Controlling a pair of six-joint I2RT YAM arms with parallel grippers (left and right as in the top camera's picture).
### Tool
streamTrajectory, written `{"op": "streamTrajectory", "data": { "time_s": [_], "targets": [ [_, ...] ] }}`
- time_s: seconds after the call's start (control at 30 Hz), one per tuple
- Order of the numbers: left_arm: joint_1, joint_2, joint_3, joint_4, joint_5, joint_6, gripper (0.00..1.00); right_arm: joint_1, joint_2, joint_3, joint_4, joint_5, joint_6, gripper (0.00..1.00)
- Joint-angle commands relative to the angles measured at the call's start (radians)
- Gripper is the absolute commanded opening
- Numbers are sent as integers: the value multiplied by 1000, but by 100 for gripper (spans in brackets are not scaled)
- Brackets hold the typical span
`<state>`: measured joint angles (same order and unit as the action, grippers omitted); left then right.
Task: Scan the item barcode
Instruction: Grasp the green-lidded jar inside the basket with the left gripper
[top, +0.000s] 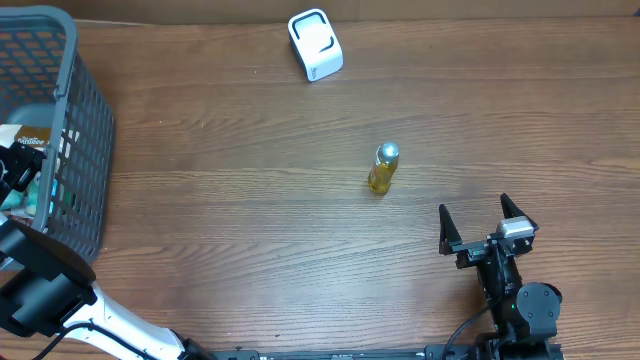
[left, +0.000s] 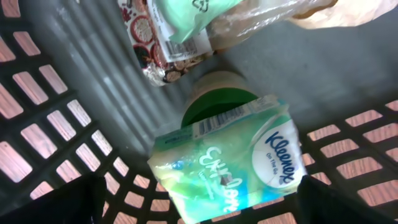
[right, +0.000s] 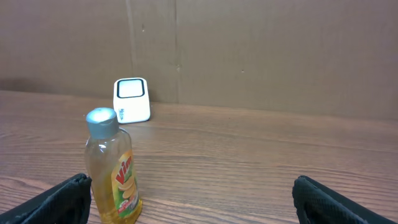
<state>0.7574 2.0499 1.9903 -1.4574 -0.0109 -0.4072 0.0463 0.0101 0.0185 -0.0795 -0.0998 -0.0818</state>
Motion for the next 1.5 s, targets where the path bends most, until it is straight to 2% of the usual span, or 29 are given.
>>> {"op": "streamTrajectory", "data": {
  "time_s": [0.0, 0.3, 0.6, 1.03, 1.47],
  "targets": [
    [1, 8, 8, 11, 26, 30, 100, -2, -7, -11, 4, 2, 2, 100],
    [-22, 8, 8, 23, 45, 42, 99, -2, -7, -11, 3, 2, 2, 100],
    [-45, 9, 3, 31, 0, 33, 100, -2, -7, -11, 3, 2, 2, 100],
    [-45, 10, -138, 129, -48, 2, 100, -2, -7, -11, 3, 2, 2, 100],
    [-47, 9, -71, 80, -41, 3, 100, -2, -7, -11, 3, 2, 2, 100]
  ]
}}
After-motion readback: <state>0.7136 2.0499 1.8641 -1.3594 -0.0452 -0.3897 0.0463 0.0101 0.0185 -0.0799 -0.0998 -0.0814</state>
